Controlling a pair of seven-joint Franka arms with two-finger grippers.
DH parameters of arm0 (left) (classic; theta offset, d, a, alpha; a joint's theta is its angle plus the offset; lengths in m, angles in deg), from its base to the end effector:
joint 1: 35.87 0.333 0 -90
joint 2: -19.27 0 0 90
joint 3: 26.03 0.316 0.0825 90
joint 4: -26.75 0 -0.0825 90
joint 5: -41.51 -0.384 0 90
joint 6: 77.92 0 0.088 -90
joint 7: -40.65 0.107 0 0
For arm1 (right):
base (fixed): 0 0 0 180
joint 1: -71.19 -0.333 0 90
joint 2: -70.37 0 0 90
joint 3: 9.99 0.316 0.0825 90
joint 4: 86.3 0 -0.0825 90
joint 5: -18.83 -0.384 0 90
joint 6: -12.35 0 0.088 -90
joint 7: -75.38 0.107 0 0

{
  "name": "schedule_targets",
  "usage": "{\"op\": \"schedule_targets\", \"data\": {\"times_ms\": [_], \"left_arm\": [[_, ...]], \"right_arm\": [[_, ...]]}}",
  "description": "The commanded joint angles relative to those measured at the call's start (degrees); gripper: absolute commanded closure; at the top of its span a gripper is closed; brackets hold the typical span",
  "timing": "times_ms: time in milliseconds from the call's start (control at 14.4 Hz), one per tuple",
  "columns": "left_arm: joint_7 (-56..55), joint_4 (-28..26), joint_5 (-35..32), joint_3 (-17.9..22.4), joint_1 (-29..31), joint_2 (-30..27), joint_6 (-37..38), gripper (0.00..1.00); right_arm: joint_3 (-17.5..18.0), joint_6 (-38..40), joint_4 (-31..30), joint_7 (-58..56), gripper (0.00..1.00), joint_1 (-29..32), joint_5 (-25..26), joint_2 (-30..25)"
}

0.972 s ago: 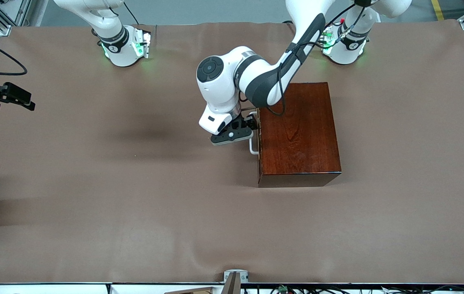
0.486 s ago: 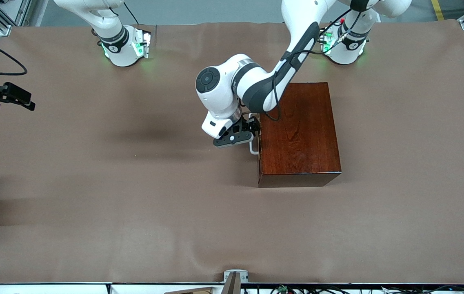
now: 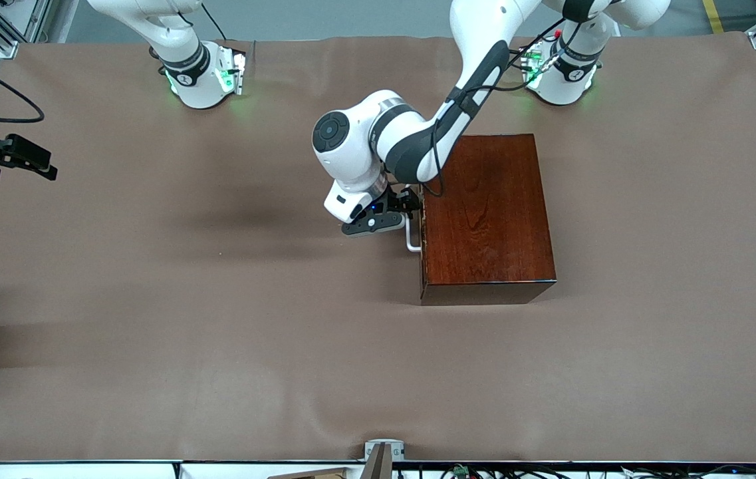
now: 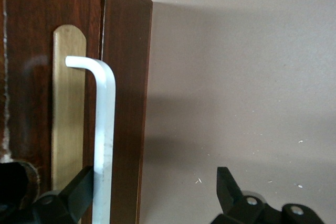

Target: Open drawer, take yellow block, close drawer

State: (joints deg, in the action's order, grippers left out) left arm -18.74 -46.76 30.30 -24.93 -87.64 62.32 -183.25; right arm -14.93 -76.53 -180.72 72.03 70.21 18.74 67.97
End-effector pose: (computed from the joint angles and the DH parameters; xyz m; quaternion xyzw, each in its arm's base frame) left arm 0.4675 -0.5511 0.2892 -0.9897 -0.0385 -0.0245 0.1359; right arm 0.5366 -0.0379 0.6093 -0.9996 0.0052 0.0273 0.0043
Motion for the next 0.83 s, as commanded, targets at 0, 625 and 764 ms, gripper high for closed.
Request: {"op": "schedule_targets", "data": {"times_ms": [0, 625, 764], "left_arm": [[0.07, 2.06, -0.22, -0.31, -0.69, 1.08, 0.48, 0.0], [-1.96, 2.23, 6.99, -0.75, -0.69, 1.69, -11.2, 0.0], [-1.96, 2.32, 7.08, -0.84, -0.69, 2.57, -13.92, 0.0]], "right_arm": [[0.54, -0.24, -0.41, 0.45, 0.0, 0.72, 0.44, -0.32], [0.54, -0.24, -0.41, 0.45, 0.0, 0.89, 0.44, -0.32], [0.54, -0.33, -0.5, 0.45, 0.0, 1.25, 0.44, -0.24]]}}
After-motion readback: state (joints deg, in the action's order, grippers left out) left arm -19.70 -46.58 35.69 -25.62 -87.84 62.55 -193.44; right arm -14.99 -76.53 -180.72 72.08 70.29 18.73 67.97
